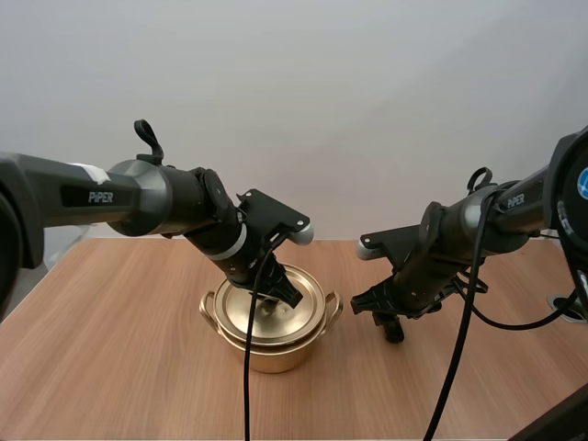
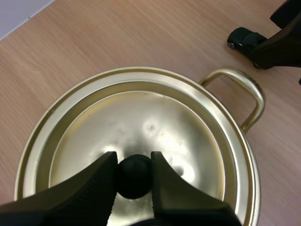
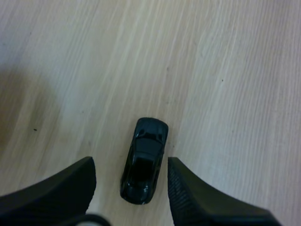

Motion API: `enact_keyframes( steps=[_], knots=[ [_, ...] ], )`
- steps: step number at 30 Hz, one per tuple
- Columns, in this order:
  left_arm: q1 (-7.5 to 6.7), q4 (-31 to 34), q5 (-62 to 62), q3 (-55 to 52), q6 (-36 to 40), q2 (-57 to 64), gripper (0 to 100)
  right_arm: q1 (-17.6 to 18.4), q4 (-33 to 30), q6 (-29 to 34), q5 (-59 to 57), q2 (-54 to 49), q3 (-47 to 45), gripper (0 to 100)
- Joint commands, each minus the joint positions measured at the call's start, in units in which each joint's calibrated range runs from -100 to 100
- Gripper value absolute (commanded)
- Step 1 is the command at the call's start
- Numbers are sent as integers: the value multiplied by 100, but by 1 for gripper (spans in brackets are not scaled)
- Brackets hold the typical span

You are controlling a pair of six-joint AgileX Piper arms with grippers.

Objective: Open the pot, put the car inside, and close it

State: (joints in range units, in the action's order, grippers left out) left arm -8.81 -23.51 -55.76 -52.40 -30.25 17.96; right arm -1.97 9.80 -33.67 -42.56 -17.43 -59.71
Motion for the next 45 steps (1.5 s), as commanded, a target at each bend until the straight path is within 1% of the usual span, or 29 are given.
enact_keyframes(
  steps=[1,12,17,21,24,25,26,30,31,33,34,39,42,45],
  knots=[
    [-3,1,-7,47,49,9,0,0,-24,4,1,18,1,78],
    [-3,1,-53,114,49,574,0,0,-61,82,3,336,1,78],
    [-3,1,-53,431,187,930,0,0,-103,84,-33,348,1,76],
    [5,15,-138,836,304,1253,0,0,-103,84,-108,348,1,69],
    [5,82,-158,1150,401,1513,0,0,-103,103,-108,360,1,59],
    [5,193,-158,1286,499,1634,0,0,-103,115,-134,372,1,48],
    [5,366,-158,1430,607,1734,0,0,-103,115,-160,398,1,41],
    [5,1032,-176,1923,993,2078,0,0,-103,123,-160,503,1,19],
    [5,1147,-176,2035,1058,2134,0,0,-103,123,-160,519,1,15],
    [5,1402,-194,2317,1218,2288,0,0,-103,123,-160,532,1,3],
    [5,1488,-194,2423,1286,2360,0,0,-103,123,-160,532,1,0],
    [5,1765,-194,3009,1510,2698,0,0,-153,123,-318,532,120,0],
    [5,1791,-410,3323,1523,2794,0,0,-142,175,-678,501,371,0],
    [5,1799,-626,3547,1531,2810,0,0,-64,242,-744,378,554,0]
  ],
)
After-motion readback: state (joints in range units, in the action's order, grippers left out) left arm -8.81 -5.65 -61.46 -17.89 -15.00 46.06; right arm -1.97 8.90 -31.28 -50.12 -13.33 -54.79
